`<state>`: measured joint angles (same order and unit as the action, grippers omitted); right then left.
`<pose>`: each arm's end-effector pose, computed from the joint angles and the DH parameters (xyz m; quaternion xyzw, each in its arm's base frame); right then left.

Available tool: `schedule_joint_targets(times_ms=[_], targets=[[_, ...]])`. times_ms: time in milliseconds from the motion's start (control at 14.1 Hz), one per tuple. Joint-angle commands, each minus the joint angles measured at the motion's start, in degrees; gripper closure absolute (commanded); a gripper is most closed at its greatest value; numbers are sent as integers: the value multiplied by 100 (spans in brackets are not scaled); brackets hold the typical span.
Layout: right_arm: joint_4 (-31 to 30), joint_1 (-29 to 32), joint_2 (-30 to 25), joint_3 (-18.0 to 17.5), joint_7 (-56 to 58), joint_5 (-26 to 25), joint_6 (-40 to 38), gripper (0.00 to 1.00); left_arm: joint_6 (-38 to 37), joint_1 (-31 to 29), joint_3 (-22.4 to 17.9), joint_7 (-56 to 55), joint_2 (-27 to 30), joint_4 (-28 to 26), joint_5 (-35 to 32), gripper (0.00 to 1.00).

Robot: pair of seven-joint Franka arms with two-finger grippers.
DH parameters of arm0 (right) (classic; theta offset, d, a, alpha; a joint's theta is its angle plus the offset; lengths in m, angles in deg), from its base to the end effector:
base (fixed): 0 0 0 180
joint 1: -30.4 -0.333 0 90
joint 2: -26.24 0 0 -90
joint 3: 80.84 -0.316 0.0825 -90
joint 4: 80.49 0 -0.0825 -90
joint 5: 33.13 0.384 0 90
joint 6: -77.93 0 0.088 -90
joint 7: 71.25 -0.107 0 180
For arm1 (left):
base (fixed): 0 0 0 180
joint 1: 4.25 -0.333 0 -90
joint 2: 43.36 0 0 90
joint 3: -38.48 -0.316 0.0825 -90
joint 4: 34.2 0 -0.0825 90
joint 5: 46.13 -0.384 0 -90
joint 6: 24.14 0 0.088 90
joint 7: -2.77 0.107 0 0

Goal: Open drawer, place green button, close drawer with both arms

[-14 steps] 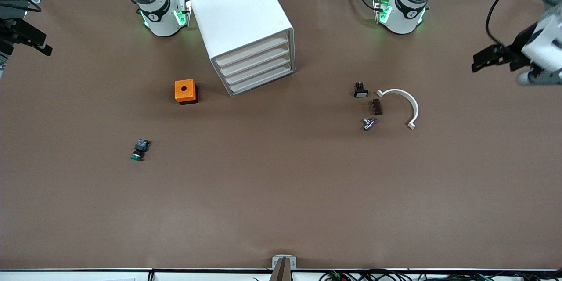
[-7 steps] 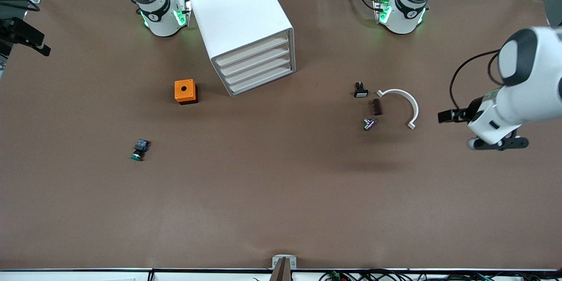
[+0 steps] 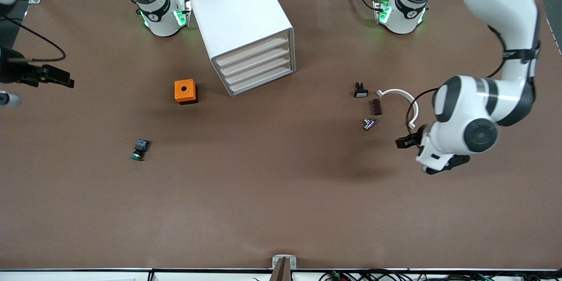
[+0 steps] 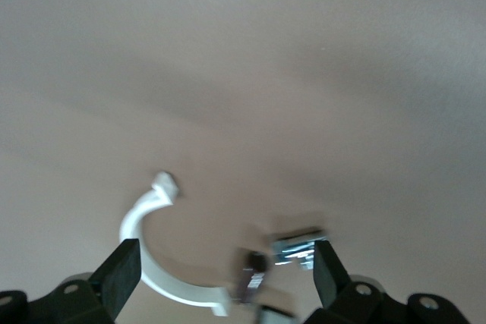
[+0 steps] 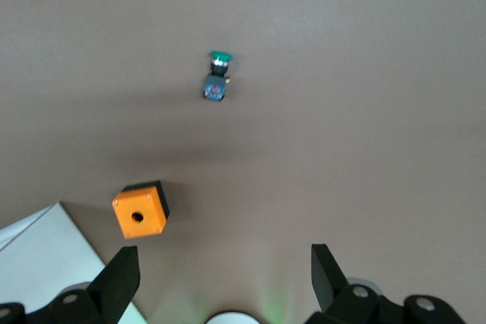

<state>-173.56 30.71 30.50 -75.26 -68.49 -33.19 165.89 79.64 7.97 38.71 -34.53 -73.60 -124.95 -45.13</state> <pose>0.5636 -0.0565 0.5551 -0.9963 0.0274 0.0816 0.0020 0.6389 -0.1422 0.3092 -0.9648 -0.2161 0.1396 0.0547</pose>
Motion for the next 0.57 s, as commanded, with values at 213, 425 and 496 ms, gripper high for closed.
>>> schedule_joint_targets(times_ms=[213, 425, 496], targets=[[-605, -84, 198, -30, -1275, -20, 1080, 0, -921, 605, -32, -2181, -728, 769, 1716, 0], [-1527, -164, 233, -30, -1453, 7, 2405, 0, -930, 772, -32, -3490, -1027, 998, 2509, 0], [-1738, -164, 338, -30, -1671, 24, 2775, 0, -930, 825, -32, -3842, -1114, 1025, 2728, 0]])
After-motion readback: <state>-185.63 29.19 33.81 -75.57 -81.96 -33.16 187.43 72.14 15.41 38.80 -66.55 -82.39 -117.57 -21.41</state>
